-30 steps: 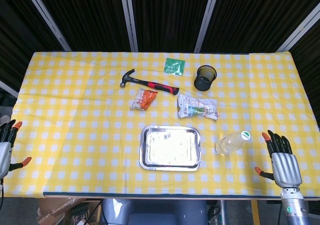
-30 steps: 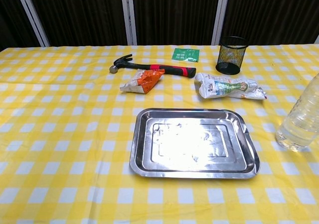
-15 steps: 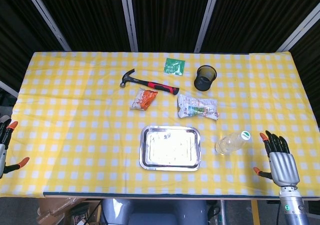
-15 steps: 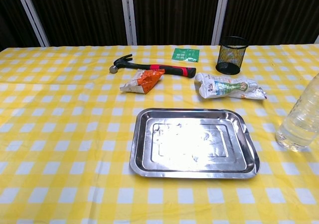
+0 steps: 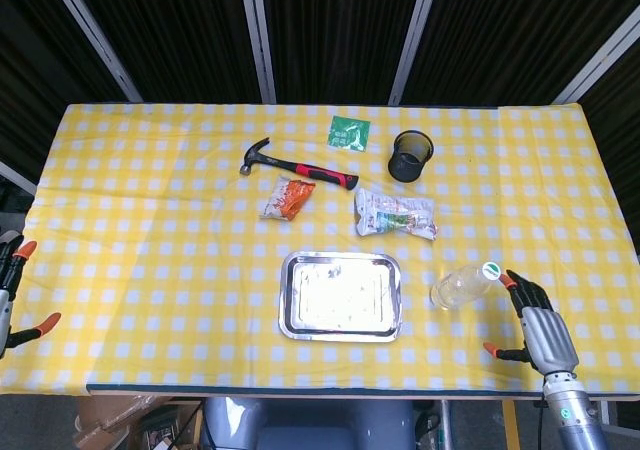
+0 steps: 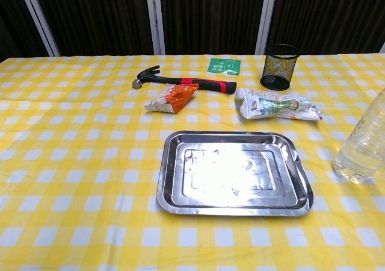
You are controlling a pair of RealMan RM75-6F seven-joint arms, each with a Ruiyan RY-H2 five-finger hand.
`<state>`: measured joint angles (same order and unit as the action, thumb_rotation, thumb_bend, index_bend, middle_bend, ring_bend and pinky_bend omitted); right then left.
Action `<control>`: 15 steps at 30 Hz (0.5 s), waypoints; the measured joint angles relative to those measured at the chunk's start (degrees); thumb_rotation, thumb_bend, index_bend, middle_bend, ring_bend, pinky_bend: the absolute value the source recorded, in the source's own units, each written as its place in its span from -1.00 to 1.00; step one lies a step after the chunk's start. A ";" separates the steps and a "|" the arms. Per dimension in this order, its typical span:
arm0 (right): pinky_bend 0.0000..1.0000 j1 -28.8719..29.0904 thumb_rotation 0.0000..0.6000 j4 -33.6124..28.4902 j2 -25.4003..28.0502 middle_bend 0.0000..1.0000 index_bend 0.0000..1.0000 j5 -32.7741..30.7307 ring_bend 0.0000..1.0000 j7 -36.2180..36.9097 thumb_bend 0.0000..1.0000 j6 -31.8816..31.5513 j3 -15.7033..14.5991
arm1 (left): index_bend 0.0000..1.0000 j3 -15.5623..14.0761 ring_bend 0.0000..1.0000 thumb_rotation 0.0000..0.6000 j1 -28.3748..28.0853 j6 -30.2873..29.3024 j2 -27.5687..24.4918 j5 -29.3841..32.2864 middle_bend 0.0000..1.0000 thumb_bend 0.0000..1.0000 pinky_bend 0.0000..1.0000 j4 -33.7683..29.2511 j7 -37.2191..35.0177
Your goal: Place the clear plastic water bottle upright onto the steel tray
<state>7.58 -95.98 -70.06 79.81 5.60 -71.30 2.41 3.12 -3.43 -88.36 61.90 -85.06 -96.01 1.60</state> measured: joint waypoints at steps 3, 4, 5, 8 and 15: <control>-1.00 1.59 1.00 -0.47 -0.15 -1.00 -0.84 -1.94 -1.00 2.07 -0.78 4.20 0.31 | -0.87 0.07 -1.00 1.00 0.07 -0.06 -0.03 0.12 -1.00 -0.62 -1.00 0.05 -0.06; -1.00 2.12 1.00 -0.56 -0.26 -1.00 -0.84 -2.66 -1.00 2.87 -0.78 5.46 0.49 | -0.87 0.12 -1.00 1.00 0.12 -0.15 -0.06 0.15 -1.00 -0.62 -1.00 0.06 -0.10; -1.00 2.86 1.00 -0.65 -0.47 -1.00 -0.84 -3.64 -1.00 4.05 -0.78 7.07 0.81 | -0.87 0.15 -1.00 1.00 0.15 -0.20 -0.07 0.18 -1.00 -0.62 -1.00 0.05 -0.12; -1.00 4.54 1.00 -0.83 -1.27 -0.97 -0.83 -6.08 -1.00 7.09 -0.78 9.91 2.07 | -0.87 0.24 -1.00 1.00 0.17 -0.10 -0.08 0.47 -1.00 -0.62 -1.00 0.05 -0.03; -1.00 6.46 1.00 -2.58 -3.96 -0.96 -0.83 -10.67 -1.00 10.47 -0.78 11.54 5.37 | -0.87 -0.13 -1.00 1.00 -0.39 1.97 0.06 1.13 -1.00 -0.62 -1.00 -0.46 1.65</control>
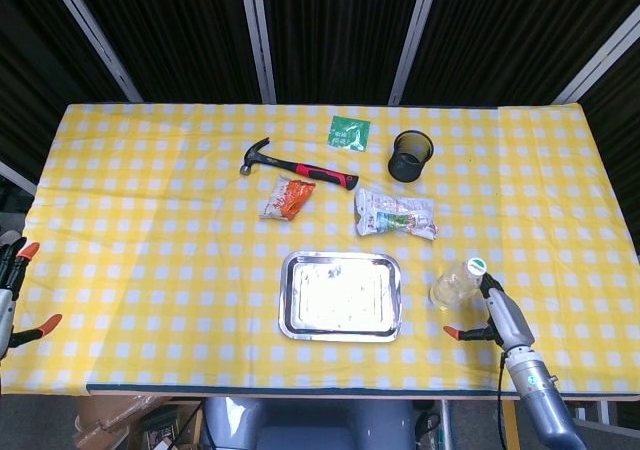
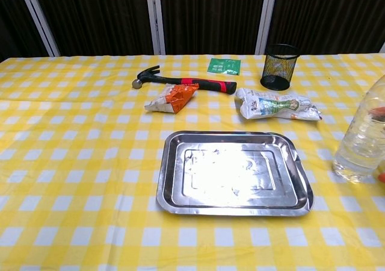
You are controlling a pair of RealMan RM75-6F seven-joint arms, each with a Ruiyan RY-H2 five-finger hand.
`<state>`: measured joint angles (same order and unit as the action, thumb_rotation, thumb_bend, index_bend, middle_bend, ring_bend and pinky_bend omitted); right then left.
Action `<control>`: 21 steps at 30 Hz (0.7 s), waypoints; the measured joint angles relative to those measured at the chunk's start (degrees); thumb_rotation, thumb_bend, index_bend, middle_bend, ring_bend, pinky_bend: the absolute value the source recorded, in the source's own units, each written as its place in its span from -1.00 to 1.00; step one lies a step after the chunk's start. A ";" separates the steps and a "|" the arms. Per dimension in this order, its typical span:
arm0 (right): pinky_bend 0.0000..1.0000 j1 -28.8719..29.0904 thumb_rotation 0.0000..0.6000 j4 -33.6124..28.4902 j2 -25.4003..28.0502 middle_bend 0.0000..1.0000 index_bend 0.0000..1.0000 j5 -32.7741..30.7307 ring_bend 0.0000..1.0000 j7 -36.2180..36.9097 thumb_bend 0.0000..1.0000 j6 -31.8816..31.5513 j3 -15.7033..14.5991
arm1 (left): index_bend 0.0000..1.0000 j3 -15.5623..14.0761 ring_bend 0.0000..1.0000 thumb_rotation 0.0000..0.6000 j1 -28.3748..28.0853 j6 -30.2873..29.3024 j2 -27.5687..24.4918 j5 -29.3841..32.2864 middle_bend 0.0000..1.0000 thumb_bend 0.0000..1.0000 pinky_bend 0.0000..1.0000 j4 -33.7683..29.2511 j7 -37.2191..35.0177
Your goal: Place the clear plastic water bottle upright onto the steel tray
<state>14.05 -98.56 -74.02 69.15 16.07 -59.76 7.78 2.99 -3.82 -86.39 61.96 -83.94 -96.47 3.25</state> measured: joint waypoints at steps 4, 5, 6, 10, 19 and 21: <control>-1.00 0.74 1.00 -0.19 -1.15 -0.88 -0.81 -2.11 -1.00 -1.02 -0.78 0.24 0.81 | -0.87 -0.05 -1.00 1.00 -0.16 0.37 0.16 0.30 -1.00 -0.62 -1.00 -0.25 0.68; -1.00 0.94 1.00 -0.28 -1.44 -0.84 -0.80 -2.86 -1.00 -1.18 -0.78 0.47 1.02 | -0.87 -0.01 -1.00 1.00 -0.15 0.37 0.16 0.43 -1.00 -0.62 -1.00 -0.29 0.75; -1.00 1.10 1.00 -0.34 -1.66 -0.78 -0.75 -3.49 -1.00 -1.27 -0.78 0.69 1.16 | -0.87 0.05 -1.00 1.00 -0.13 0.35 0.16 0.56 -1.00 -0.62 -1.00 -0.33 0.82; -1.00 1.57 1.00 -0.59 -2.92 -0.49 -0.46 -6.35 -0.90 -0.98 -0.78 1.48 1.91 | -0.87 0.13 -1.00 1.00 -0.12 0.46 0.21 0.84 -1.00 -0.62 -1.00 -0.41 1.18; -1.00 1.73 1.00 1.92 -8.64 0.13 0.35 -12.55 -0.48 -0.96 -0.40 -1.01 4.44 | -0.87 0.07 -1.00 1.00 -0.02 0.35 0.19 0.81 -1.00 -0.62 -1.00 -0.66 1.51; -1.00 1.63 1.00 2.28 -9.94 0.16 0.42 -13.76 -0.46 -0.84 -0.30 -1.87 5.13 | -0.87 0.07 -1.00 1.00 0.00 0.34 0.15 0.79 -1.00 -0.62 -1.00 -0.67 1.43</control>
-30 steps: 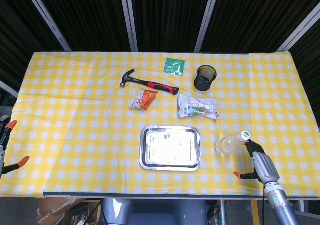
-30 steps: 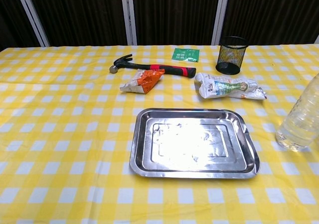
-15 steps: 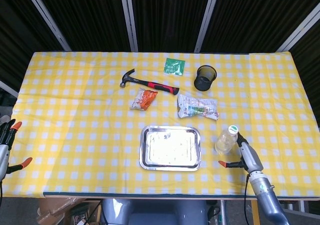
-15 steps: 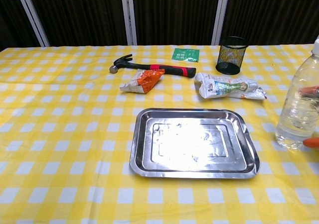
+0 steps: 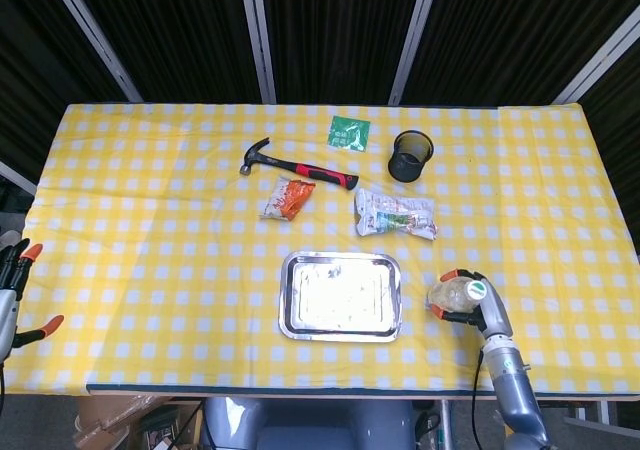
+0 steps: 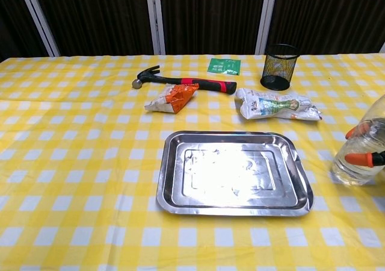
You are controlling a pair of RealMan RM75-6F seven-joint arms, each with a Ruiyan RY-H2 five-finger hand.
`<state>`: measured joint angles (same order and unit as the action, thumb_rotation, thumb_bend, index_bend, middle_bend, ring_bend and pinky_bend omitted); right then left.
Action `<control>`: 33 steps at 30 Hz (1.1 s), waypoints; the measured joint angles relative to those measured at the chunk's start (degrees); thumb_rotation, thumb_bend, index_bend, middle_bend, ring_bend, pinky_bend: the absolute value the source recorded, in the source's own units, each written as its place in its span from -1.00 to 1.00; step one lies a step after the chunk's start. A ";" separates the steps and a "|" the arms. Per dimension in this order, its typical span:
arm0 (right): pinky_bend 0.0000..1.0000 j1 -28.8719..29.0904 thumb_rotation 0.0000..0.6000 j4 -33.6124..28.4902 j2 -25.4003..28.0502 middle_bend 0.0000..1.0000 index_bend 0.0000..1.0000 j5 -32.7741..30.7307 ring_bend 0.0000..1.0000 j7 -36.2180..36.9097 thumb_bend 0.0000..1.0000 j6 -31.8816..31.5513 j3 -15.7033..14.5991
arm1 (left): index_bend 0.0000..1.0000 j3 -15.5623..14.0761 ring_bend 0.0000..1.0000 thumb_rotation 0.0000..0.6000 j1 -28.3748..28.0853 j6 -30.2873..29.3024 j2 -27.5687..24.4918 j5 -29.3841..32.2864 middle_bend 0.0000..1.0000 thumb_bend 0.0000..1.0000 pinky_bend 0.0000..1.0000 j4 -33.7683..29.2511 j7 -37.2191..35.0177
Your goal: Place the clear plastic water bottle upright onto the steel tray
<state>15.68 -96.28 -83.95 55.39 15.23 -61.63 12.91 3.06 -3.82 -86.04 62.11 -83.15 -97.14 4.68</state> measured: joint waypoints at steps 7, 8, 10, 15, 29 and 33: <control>-1.00 -0.51 1.00 -1.56 0.20 0.19 0.45 0.34 -0.45 1.70 -0.21 0.19 0.50 | -0.87 -0.03 -1.00 1.00 0.00 0.02 0.01 -0.11 -1.00 -0.62 -1.00 -0.04 0.01; -1.00 -0.54 1.00 -2.44 0.67 0.19 0.45 0.82 -0.45 1.61 -0.21 0.16 0.49 | -0.87 -0.03 -1.00 1.00 0.02 -0.06 -0.01 -0.17 -1.00 -0.62 -1.00 -0.05 -0.05; -1.00 -0.54 1.00 -4.11 1.48 0.20 0.45 1.59 -0.45 1.05 -0.20 -0.04 0.45 | -0.87 0.00 -1.00 1.00 0.08 -0.31 -0.05 -0.35 -1.00 -0.62 -1.00 -0.06 -0.27; -1.00 0.08 1.00 -11.07 3.72 0.20 0.45 2.63 -0.44 -3.93 -0.18 -1.08 0.43 | -0.87 0.01 -1.00 1.00 0.36 -0.96 -0.31 -0.78 -1.00 -0.62 -1.00 0.00 -1.12; -1.00 7.78 1.00 -22.43 1.19 0.21 0.45 -10.70 -0.44 -22.78 -0.17 -4.21 1.98 | -0.87 0.24 -1.00 1.00 0.71 -1.45 -1.26 -0.95 -1.00 -0.62 -1.00 0.46 -3.71; -1.00 8.76 1.00 -24.95 1.36 0.21 0.45 -12.85 -0.44 -24.46 -0.15 -5.07 2.34 | -0.87 0.43 -1.00 1.00 0.86 -1.66 -1.54 -0.74 -1.00 -0.62 -1.00 0.59 -4.68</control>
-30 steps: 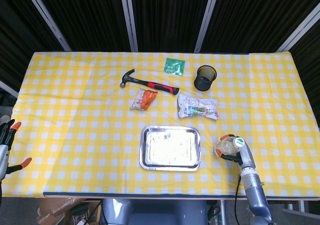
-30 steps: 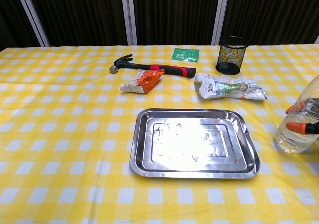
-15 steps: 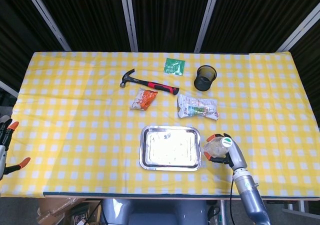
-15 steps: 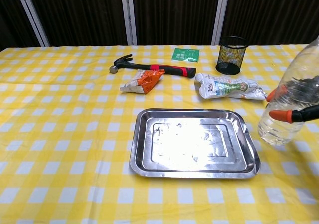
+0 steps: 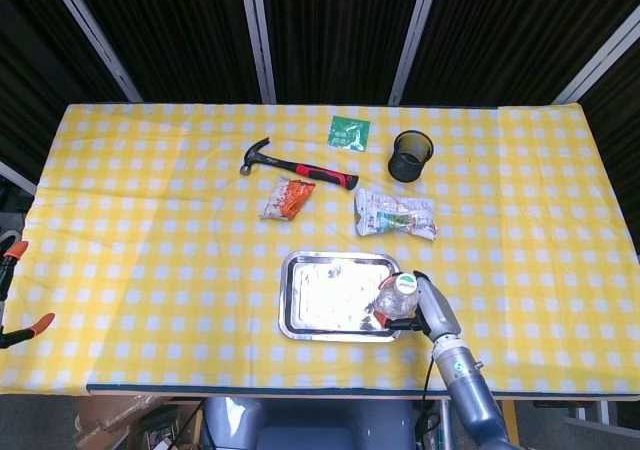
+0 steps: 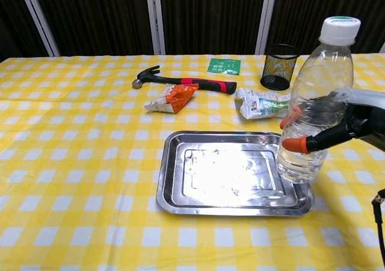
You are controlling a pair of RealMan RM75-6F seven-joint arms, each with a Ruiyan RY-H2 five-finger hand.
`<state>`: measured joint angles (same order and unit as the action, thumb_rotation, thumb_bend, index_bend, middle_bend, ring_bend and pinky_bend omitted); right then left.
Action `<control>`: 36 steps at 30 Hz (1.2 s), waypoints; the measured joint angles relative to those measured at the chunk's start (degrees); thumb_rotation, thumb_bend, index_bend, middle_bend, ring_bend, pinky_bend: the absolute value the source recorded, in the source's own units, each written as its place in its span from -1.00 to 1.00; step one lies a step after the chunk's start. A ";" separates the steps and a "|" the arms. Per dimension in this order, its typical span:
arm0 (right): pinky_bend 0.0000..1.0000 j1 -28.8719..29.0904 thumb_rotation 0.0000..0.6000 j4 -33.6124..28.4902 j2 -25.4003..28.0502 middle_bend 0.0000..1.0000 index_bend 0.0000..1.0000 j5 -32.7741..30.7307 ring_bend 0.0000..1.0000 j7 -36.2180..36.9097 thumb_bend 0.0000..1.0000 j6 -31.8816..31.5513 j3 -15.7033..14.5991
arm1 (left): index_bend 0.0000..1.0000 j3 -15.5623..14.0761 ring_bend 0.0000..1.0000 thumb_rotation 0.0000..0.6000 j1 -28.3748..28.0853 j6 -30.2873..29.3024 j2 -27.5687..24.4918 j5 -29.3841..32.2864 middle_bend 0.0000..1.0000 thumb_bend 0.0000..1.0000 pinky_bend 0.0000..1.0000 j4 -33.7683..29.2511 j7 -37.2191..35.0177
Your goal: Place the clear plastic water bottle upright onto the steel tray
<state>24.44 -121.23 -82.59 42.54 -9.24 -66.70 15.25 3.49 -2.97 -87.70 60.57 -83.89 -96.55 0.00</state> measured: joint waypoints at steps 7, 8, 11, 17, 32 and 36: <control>-1.00 1.12 1.00 -9.73 7.12 0.21 0.45 -3.45 -0.44 -3.36 -0.15 -2.49 2.97 | -0.87 -0.10 -1.00 1.00 0.15 -0.26 -0.22 -0.49 -1.00 -0.62 -1.00 -0.16 -0.49; -1.00 1.39 1.00 -11.63 8.86 0.21 0.45 -3.70 -0.44 -3.98 -0.15 -3.16 4.00 | -0.87 -0.13 -1.00 1.00 0.18 -0.28 -0.22 -0.50 -1.00 -0.62 -1.00 -0.20 -0.43; -1.00 2.10 1.00 -13.68 13.35 0.21 0.45 -3.28 -0.44 -4.36 -0.15 -3.61 7.27 | -0.87 -0.16 -1.00 1.00 0.22 -0.25 -0.17 -0.45 -1.00 -0.62 -1.00 -0.25 -0.19; -1.00 2.31 1.00 -13.75 20.93 0.21 0.45 -0.60 -0.44 -0.51 -0.15 -0.06 10.92 | -0.87 -0.09 -1.00 1.00 0.16 0.01 -0.16 -0.14 -1.00 -0.62 -1.00 -0.40 0.04; -1.00 3.91 1.00 -11.50 13.27 0.21 0.45 -7.86 -0.44 1.08 -0.12 4.02 0.75 | -0.87 -0.01 -1.00 1.00 0.32 -0.20 -0.33 -0.16 -1.00 -0.62 -1.00 -0.45 -0.09; -1.00 3.98 1.00 -7.23 7.26 0.21 0.45 -6.73 -0.44 2.74 -0.13 5.14 -2.61 | -0.87 0.03 -1.00 1.00 0.32 -0.15 -0.30 -0.06 -1.00 -0.62 -1.00 -0.39 -0.01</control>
<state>28.42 -128.46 -75.33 35.81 -6.50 -61.56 12.64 3.52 -2.65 -87.85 60.27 -83.95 -96.94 -0.01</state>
